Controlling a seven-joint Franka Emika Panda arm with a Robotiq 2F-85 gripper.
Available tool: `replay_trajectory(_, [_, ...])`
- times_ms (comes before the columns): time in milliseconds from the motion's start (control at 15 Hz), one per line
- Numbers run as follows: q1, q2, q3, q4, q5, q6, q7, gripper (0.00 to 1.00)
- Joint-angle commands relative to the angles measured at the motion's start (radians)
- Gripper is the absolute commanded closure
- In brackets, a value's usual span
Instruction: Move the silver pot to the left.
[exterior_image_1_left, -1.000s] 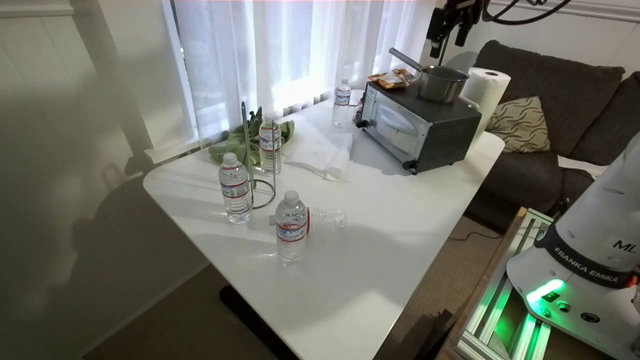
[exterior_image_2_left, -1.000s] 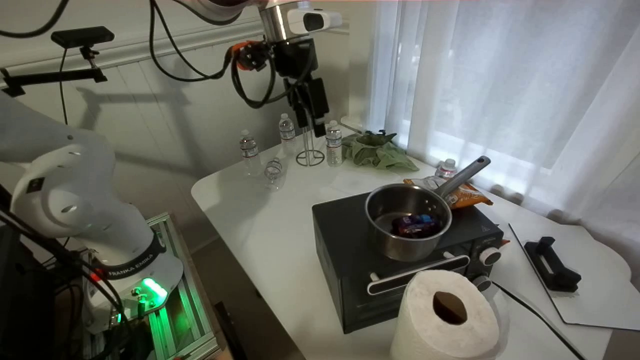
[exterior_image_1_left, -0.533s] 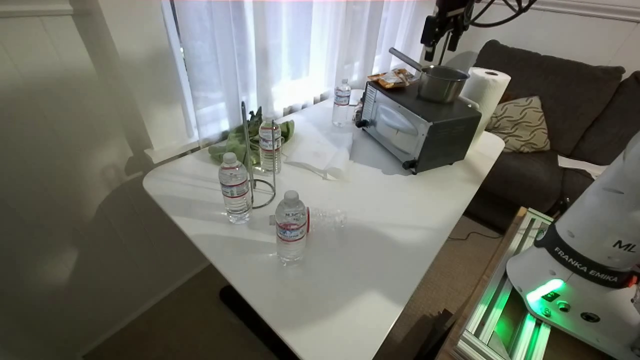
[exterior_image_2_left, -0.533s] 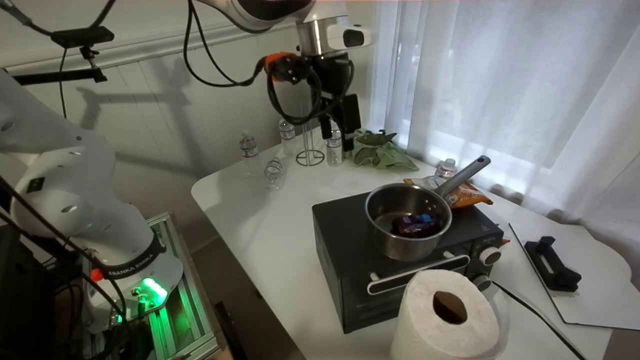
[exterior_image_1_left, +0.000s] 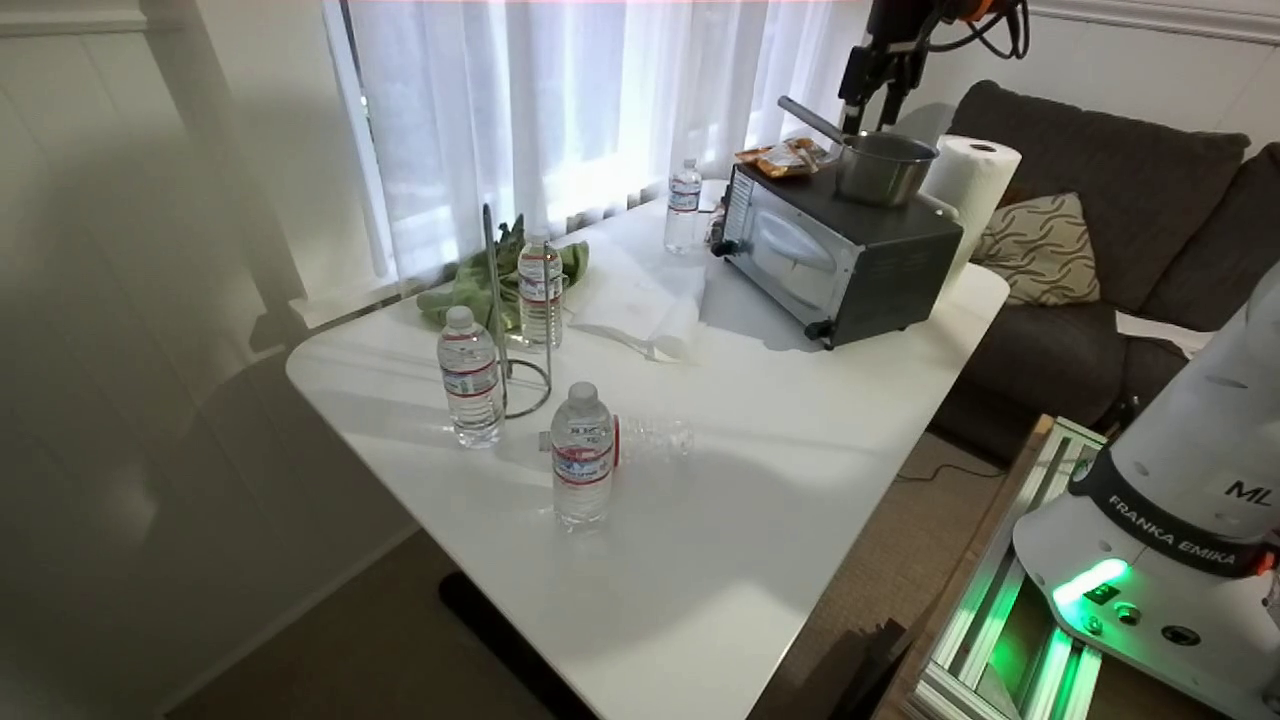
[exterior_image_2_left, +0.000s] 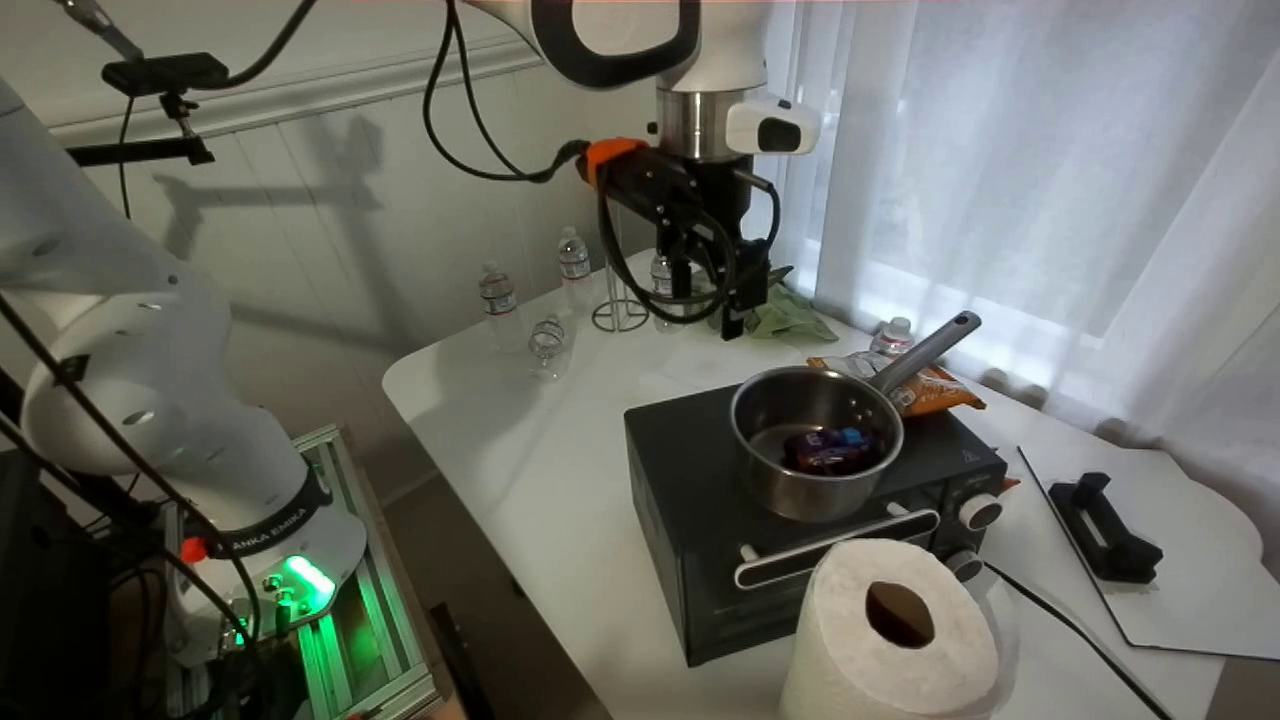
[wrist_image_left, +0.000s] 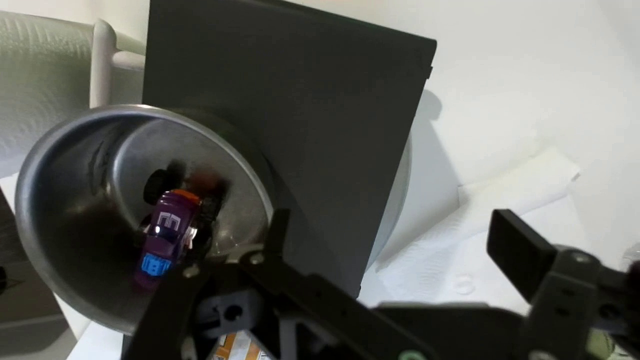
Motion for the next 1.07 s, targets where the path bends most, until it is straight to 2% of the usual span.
replay_trajectory(0, [-0.019, 0.057, -0.017, 0.047, 0.076, -0.015, -0.085, 0.00])
replay_trajectory(600, [-0.058, 0.131, -0.023, 0.046, 0.078, 0.093, -0.131, 0.00])
replay_trajectory(1000, [-0.067, 0.158, -0.017, 0.039, 0.099, 0.106, -0.149, 0.00])
